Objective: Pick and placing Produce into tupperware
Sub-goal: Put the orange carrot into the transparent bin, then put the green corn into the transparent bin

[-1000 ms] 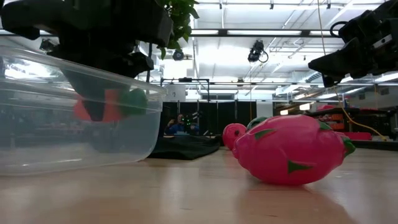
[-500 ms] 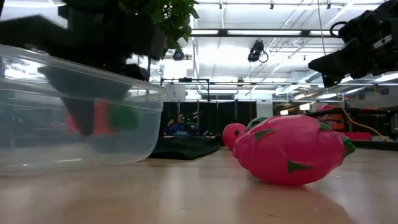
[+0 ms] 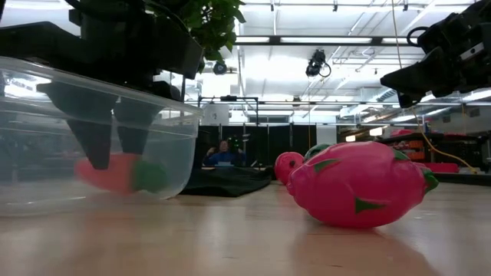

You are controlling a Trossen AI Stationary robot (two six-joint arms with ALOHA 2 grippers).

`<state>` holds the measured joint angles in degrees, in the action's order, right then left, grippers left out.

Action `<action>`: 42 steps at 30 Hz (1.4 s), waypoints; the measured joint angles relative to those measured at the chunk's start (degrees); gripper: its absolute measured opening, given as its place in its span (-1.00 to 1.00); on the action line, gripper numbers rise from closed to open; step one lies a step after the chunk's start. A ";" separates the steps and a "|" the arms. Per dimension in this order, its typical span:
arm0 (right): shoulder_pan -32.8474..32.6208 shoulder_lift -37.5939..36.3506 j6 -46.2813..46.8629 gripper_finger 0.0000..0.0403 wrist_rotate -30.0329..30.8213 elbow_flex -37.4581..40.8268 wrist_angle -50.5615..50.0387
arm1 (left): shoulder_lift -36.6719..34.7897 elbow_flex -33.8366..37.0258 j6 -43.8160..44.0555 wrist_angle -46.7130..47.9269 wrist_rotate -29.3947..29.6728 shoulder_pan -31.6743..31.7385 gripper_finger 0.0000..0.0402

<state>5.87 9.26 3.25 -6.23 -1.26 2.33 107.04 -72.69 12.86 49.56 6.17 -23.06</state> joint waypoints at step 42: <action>0.00 0.02 -0.08 -0.79 0.02 0.00 -0.15 | -35.41 -16.91 5.02 14.10 28.83 -12.44 -0.07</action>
<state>5.88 9.28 3.17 -6.22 -1.26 2.17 71.63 -89.60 17.88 63.66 35.00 -35.49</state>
